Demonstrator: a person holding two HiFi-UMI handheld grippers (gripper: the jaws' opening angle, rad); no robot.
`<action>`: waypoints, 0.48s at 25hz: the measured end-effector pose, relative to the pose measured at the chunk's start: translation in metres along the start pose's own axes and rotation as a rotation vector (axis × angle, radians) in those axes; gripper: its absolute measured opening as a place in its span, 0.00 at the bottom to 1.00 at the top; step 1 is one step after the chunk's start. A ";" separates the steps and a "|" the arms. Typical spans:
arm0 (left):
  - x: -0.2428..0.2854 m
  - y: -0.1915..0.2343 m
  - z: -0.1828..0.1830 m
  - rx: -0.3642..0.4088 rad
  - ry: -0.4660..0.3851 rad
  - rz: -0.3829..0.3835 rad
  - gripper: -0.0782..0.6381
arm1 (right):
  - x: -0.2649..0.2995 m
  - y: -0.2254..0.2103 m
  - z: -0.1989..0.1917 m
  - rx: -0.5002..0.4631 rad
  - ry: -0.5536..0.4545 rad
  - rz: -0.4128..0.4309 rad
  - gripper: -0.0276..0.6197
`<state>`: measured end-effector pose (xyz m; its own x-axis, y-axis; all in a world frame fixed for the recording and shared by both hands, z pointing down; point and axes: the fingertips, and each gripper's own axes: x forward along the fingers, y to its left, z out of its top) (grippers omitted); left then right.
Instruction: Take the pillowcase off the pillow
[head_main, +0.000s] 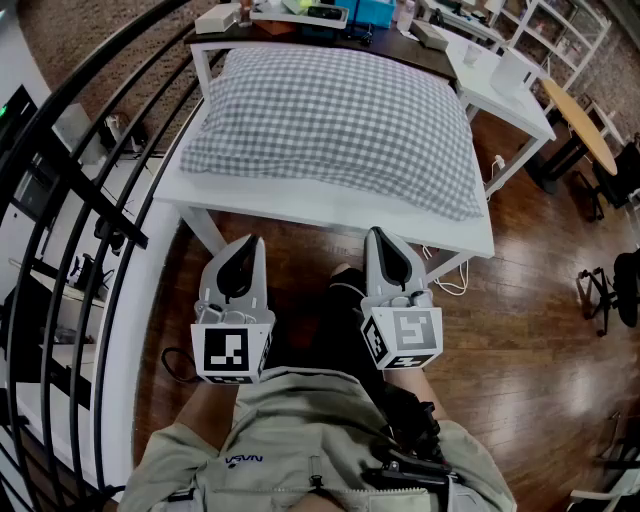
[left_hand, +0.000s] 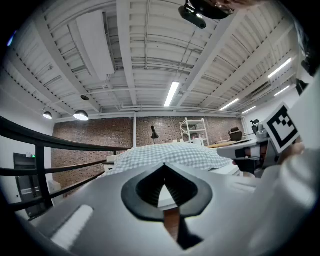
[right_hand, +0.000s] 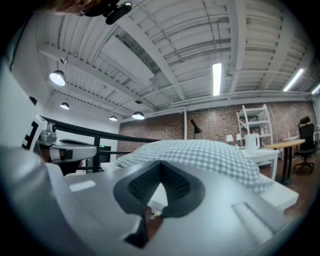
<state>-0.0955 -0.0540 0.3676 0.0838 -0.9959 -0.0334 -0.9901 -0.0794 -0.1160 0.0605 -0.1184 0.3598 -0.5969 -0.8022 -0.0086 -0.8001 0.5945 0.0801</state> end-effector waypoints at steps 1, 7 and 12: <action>0.006 0.003 0.003 0.009 -0.001 -0.005 0.12 | 0.005 -0.001 0.004 -0.004 -0.007 -0.002 0.05; 0.040 0.038 0.021 0.013 -0.023 0.013 0.12 | 0.043 -0.005 0.031 -0.031 -0.047 -0.001 0.05; 0.067 0.084 0.029 -0.005 -0.031 0.064 0.12 | 0.081 0.000 0.045 -0.056 -0.062 0.032 0.05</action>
<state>-0.1700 -0.1262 0.3272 0.0236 -0.9972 -0.0711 -0.9940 -0.0158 -0.1080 0.0090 -0.1807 0.3139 -0.6263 -0.7767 -0.0666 -0.7768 0.6147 0.1368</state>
